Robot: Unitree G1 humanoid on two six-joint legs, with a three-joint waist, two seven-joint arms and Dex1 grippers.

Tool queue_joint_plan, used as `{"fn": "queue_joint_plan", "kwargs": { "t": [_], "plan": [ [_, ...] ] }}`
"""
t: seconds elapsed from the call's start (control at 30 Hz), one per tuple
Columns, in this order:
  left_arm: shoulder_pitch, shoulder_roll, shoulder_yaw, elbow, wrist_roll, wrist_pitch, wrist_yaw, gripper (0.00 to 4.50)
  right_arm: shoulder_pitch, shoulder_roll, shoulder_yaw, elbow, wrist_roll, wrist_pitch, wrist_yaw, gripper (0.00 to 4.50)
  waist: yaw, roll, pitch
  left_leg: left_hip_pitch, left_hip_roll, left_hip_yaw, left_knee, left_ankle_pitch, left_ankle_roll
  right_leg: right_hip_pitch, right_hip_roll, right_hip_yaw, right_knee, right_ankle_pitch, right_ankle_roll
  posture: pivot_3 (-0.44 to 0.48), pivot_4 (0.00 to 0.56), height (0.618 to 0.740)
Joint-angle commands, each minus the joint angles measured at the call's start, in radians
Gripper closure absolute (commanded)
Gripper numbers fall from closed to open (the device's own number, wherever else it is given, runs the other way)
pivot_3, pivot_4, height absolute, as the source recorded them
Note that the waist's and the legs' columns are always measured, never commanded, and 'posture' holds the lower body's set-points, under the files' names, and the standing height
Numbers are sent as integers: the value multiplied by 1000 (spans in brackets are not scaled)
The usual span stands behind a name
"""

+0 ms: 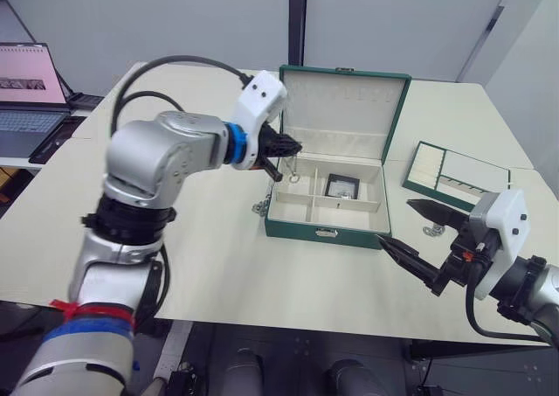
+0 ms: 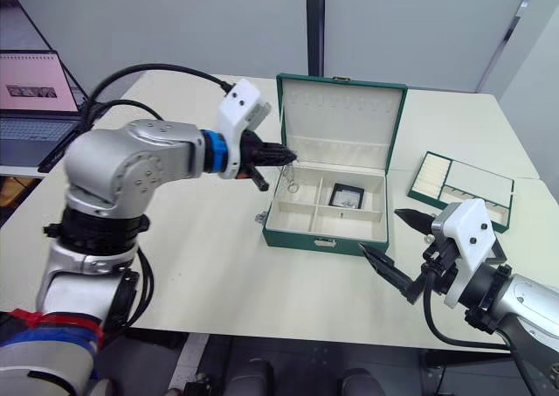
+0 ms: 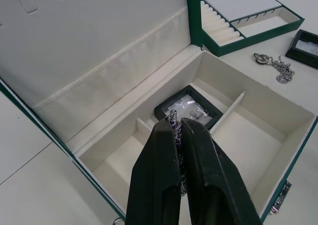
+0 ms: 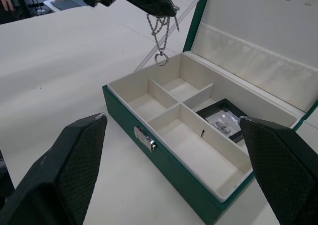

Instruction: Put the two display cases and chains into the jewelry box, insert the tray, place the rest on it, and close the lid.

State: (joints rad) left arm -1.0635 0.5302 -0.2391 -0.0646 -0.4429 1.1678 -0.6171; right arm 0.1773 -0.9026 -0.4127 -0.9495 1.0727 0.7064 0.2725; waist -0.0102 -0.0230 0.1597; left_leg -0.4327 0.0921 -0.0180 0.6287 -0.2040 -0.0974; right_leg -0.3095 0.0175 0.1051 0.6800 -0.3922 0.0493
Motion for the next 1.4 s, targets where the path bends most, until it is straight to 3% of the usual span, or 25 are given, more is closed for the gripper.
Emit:
{"fn": "queue_joint_plan", "kwargs": {
  "t": [0.03, 0.13, 0.4, 1.37, 1.4],
  "plan": [
    [-49, -37, -47, 62, 92, -65, 43, 4491, -1, -12, -28, -30, 1, -2, -10, 0, 0, 0, 0, 0, 0, 0, 0, 0, 0, 0, 0, 0, 0, 0, 0, 0, 150, 740],
    [-80, -104, -75, 159, 156, -99, 93, 4491, 0, -12, -19, -35, 4, 3, -22, 0, 6, 0, 0, 0, -1, 0, 0, 0, 0, 0, 0, 0, 0, 0, 0, 0, 150, 740],
    [-100, -177, -103, 266, 250, -137, 108, 4491, 7, -14, -31, -38, 19, 11, -40, 0, 7, 0, 0, 0, -1, 0, 0, 0, 0, 0, 0, 1, 0, 0, 0, 0, 150, 740],
    [-43, -221, -147, 344, 387, -186, 21, 4491, 43, -23, -84, -84, 118, 0, -143, 0, 8, 0, 0, 0, -2, -1, 0, 2, -3, 0, -1, 1, 0, 0, 0, 0, 150, 740],
    [-40, -222, -147, 342, 389, -184, 19, 4217, 41, -23, -83, -83, 117, -1, -143, 0, 8, 0, 0, 0, -2, -1, 0, 2, -3, 0, -1, 1, 0, 0, 0, 0, 150, 740]
  ]
}}
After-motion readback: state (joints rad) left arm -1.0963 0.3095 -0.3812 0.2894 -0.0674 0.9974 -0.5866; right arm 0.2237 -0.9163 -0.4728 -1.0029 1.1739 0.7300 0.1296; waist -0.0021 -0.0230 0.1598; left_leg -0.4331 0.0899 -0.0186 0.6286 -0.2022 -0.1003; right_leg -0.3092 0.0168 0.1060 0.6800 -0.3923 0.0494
